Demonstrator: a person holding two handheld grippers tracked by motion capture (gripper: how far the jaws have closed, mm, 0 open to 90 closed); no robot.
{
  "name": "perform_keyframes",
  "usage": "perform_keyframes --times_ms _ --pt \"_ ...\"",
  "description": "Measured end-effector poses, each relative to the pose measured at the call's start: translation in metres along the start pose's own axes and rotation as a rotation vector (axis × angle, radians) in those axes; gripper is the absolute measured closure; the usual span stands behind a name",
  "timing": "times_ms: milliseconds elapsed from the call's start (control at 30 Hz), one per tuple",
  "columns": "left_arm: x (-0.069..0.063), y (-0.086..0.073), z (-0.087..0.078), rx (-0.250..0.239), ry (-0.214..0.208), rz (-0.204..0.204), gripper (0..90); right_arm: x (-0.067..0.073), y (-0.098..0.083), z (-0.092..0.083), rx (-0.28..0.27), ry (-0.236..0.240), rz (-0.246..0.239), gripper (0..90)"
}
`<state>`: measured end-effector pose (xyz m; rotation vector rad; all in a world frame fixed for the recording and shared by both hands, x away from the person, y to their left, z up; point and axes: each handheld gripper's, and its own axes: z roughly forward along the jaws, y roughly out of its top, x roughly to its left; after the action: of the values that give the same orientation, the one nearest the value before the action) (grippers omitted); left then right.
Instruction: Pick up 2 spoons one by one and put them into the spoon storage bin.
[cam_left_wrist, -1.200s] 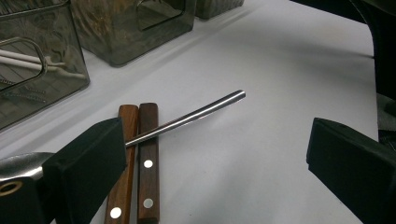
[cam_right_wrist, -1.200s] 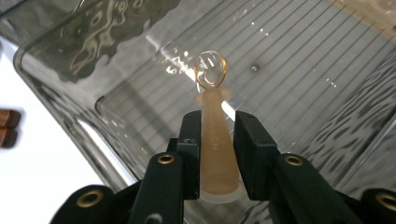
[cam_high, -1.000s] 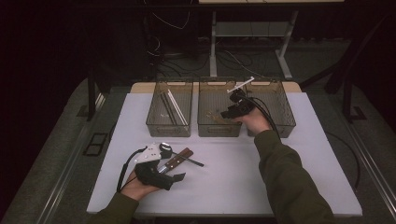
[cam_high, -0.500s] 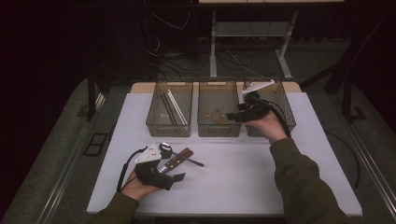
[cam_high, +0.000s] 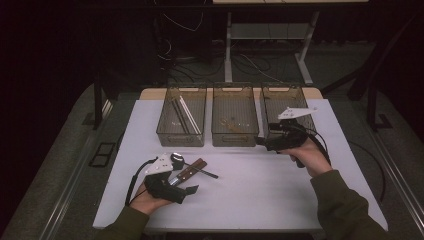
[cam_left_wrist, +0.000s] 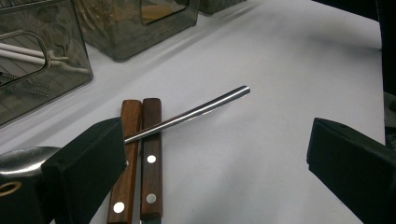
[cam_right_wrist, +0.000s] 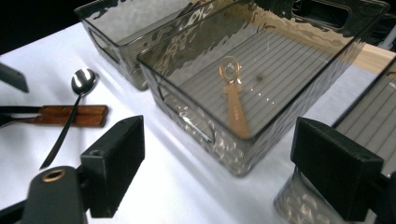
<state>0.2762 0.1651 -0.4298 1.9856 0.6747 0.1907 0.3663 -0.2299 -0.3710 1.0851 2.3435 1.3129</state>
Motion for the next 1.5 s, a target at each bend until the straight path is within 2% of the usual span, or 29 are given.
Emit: perform_keyframes --times_ms 100,233,367,600,700,767,900,1033,1167,1300,1367,1500 --pt "0.0 0.0 0.0 0.001 0.003 0.0 3.0 0.003 -0.014 -0.005 -0.014 -0.007 -0.006 17.1" --pt "0.001 0.0 0.0 0.005 0.004 -0.003 3.3 0.005 -0.031 -0.01 0.0 -0.038 -0.013 14.4" --pt "0.001 0.0 -0.001 0.006 0.008 -0.003 4.3 0.006 -0.049 -0.015 -0.002 -0.048 -0.006 14.2" --pt "0.002 0.0 -0.003 0.005 0.012 -0.011 8.3 0.011 -0.08 -0.025 0.004 -0.037 -0.021 14.2" --pt "0.002 0.001 -0.004 -0.006 0.007 -0.013 12.7 0.012 -0.089 -0.028 -0.014 -0.011 -0.018 14.2" --pt "0.002 0.001 -0.005 -0.007 0.012 -0.017 14.5 0.012 -0.095 -0.03 -0.018 -0.009 -0.004 14.2" --pt "0.002 0.003 -0.009 -0.01 0.017 -0.023 25.0 0.016 -0.106 -0.035 -0.011 0.012 -0.007 14.2" --pt "0.002 0.007 -0.011 -0.009 0.011 -0.02 42.4 0.018 -0.115 -0.043 -0.02 0.01 -0.006 14.2" --pt "0.004 0.013 -0.006 0.039 -0.006 -0.026 65.0 0.018 -0.122 -0.049 -0.006 -0.007 -0.002 14.2" --pt "0.005 0.017 0.006 0.102 -0.02 -0.04 82.1 0.019 -0.123 -0.05 -0.007 -0.016 -0.008 14.2" --pt "0.004 0.018 0.011 0.132 -0.034 -0.04 88.4 0.019 -0.123 -0.049 -0.009 -0.019 -0.011 14.2" --pt "0.001 0.022 0.021 0.169 -0.03 -0.031 89.1 0.019 -0.122 -0.049 -0.015 -0.021 -0.013 14.2"
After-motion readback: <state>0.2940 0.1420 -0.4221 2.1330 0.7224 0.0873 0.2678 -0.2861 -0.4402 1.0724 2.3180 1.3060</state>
